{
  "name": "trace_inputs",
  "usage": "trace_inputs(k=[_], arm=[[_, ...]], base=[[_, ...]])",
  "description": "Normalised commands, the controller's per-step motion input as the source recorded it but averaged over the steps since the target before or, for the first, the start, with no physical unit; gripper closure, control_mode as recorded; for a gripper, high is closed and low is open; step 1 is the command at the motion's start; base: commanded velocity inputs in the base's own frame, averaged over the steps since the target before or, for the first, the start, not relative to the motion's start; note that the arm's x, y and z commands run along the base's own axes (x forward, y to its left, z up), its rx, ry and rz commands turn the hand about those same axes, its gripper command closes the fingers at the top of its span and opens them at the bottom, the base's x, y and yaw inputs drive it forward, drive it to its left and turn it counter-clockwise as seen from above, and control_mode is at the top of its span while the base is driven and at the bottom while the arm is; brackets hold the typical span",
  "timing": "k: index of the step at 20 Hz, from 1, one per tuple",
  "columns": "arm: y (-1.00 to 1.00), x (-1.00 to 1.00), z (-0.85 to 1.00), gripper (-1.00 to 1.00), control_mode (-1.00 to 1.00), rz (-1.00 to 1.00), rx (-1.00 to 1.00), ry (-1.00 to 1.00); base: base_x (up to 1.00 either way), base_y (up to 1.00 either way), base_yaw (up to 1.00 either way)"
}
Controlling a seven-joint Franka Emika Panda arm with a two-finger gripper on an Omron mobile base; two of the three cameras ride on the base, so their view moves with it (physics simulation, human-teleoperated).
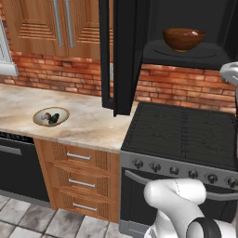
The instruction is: Place the bowl containing the steak and bell pepper in the microwave. Close the microwave door and press the start button to microwave the meal.
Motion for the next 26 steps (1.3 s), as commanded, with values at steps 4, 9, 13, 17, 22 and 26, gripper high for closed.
trace_inputs(k=[4, 9, 13, 17, 22, 26], arm=[[0.41, -1.00, 0.22, -1.00, -1.00, 0.29, -0.66, 0.25], [0.72, -0.71, 0.02, -1.00, -1.00, 0.20, -0.64, 0.16], [0.98, -0.17, 0.00, -1.00, -1.00, 0.12, -0.50, 0.00], [1.00, 0.00, 0.00, -1.00, -1.00, 0.05, -0.40, -0.05], [1.00, 0.00, 0.00, -1.00, -1.00, 0.00, -0.38, -0.11], [1.00, 0.00, 0.04, -1.00, -1.00, 0.00, -0.36, -0.13]], base=[[0.00, 0.00, 0.00], [0.00, 0.00, 0.00], [0.00, 0.00, 0.00], [0.00, 0.00, 0.00], [0.00, 0.00, 0.00], [0.00, 0.00, 0.00]])
